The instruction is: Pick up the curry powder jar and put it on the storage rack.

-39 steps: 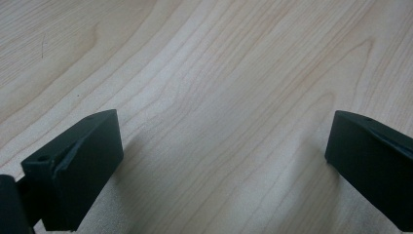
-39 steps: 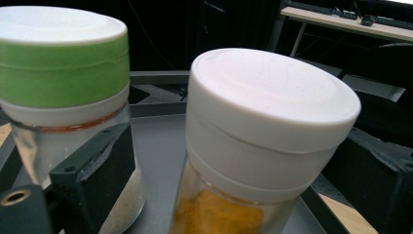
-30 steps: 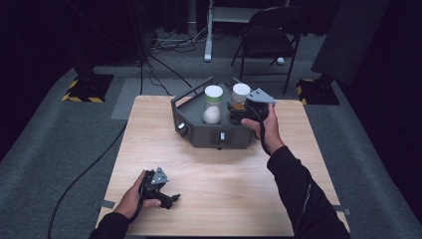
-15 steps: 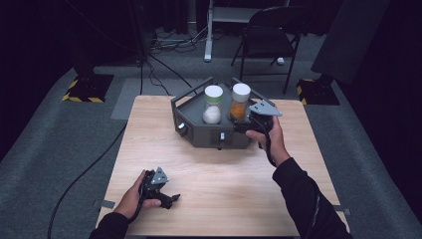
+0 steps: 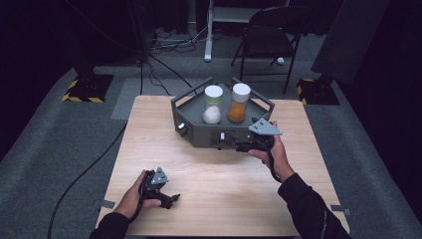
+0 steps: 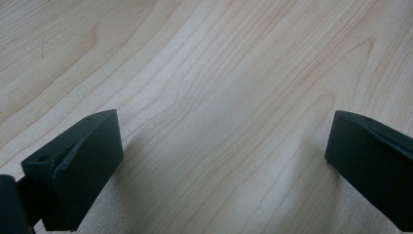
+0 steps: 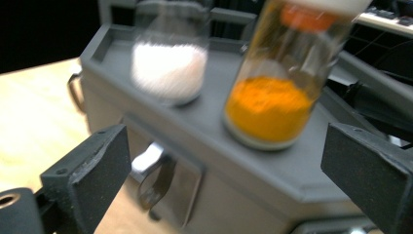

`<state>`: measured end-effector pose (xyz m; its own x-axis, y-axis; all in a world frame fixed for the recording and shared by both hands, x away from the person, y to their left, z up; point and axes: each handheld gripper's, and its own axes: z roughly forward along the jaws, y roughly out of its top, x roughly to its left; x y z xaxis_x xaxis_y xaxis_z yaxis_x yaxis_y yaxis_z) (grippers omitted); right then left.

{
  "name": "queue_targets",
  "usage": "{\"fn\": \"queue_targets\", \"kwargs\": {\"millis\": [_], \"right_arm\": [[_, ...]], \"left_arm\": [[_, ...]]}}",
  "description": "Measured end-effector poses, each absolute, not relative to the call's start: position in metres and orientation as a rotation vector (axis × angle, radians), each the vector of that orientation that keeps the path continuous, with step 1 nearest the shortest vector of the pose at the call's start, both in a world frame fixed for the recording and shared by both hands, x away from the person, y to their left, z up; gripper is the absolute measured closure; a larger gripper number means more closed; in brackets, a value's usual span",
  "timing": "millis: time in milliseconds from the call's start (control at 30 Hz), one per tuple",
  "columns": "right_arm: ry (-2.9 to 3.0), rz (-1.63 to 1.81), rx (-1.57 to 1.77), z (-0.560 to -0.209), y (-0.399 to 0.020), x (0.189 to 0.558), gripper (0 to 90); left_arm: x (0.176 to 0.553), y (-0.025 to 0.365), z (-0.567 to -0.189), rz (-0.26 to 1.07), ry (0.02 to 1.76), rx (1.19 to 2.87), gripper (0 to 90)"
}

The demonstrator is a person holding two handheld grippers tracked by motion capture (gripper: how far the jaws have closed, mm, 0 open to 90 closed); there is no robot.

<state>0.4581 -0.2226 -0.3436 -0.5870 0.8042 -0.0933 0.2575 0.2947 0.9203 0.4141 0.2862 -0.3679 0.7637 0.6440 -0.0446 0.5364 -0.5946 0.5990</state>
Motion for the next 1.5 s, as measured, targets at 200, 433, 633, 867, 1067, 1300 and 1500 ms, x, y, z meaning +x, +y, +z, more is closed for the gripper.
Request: {"fn": "queue_targets", "kwargs": {"millis": [200, 433, 633, 867, 1067, 1300, 1500], "right_arm": [[2.079, 1.233, 0.883, -0.358, -0.223, 0.446, 3.8], [2.181, 1.196, 0.867, -0.377, -0.229, 0.435, 3.8], [2.275, 1.179, 0.863, -0.384, -0.239, 0.43, 3.6], [2.367, 1.151, 0.88, -0.391, -0.256, 0.427, 3.1], [2.446, 1.124, 0.893, -0.398, -0.276, 0.427, 3.1], [2.531, 1.107, 0.898, -0.403, -0.298, 0.43, 3.1], [2.584, 1.118, 0.937, -0.409, -0.315, 0.435, 1.0]], "left_arm": [[0.414, 0.286, -0.368, 0.234, 0.88, 2.354, 0.3], [0.414, 0.286, -0.368, 0.234, 0.88, 2.354, 0.3], [0.414, 0.286, -0.368, 0.235, 0.88, 2.354, 0.3], [0.414, 0.286, -0.368, 0.236, 0.882, 2.354, 0.3], [0.414, 0.286, -0.368, 0.236, 0.882, 2.353, 0.3], [0.414, 0.286, -0.368, 0.236, 0.882, 2.353, 0.3], [0.413, 0.286, -0.367, 0.238, 0.888, 2.355, 0.3]]}}
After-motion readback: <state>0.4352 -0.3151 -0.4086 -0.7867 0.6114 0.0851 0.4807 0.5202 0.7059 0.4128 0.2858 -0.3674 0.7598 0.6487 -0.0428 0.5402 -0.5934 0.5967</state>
